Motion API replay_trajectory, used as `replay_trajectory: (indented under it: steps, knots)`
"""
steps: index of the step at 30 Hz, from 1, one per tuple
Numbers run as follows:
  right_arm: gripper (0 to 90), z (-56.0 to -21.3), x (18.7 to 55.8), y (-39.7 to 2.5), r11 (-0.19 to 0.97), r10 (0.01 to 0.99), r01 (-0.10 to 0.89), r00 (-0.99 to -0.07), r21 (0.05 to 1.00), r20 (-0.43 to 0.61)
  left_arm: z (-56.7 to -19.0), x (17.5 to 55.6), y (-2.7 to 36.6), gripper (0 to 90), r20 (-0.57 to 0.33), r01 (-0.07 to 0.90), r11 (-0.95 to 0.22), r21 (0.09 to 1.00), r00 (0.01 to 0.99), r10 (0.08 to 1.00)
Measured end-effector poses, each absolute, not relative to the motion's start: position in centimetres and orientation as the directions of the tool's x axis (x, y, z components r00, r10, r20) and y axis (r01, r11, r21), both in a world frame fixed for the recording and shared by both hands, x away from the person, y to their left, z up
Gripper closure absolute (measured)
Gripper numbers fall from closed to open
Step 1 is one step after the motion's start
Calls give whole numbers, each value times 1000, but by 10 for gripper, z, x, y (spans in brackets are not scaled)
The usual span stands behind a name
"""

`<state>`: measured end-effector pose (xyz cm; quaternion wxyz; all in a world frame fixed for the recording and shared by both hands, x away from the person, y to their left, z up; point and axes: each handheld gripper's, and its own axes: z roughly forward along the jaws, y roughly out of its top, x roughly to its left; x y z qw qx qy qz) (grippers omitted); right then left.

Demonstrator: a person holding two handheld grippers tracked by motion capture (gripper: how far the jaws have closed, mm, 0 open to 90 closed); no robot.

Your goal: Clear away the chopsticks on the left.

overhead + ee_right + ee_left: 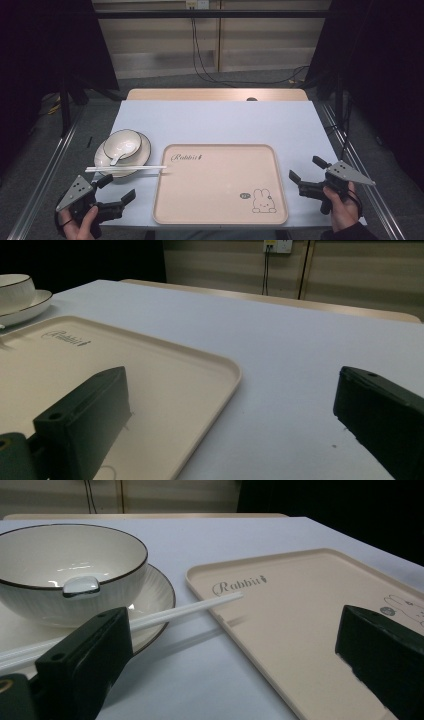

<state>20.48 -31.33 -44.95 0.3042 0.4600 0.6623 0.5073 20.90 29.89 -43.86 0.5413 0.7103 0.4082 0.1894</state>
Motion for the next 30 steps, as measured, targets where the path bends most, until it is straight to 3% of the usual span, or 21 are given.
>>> replay_trajectory:
  steps: [12, 19, 23, 30]
  knots:
    - [11, -449, 204, -312, 66, 916, 291, -397, 954, 58, -433, 210, 302, 16, -172, 375, -94, 922, 615, 769]
    - [11, -449, 205, -312, 69, 918, 291, -393, 954, 54, -420, 211, 313, 28, -119, 358, -161, 920, 646, 754]
    - [12, -449, 204, -312, 75, 917, 290, -397, 954, 49, -415, 218, 317, 54, -133, 398, -173, 901, 632, 763]
    - [13, -449, 204, -312, 72, 920, 285, -389, 956, 47, -411, 233, 330, 120, -42, 460, -352, 815, 654, 756]
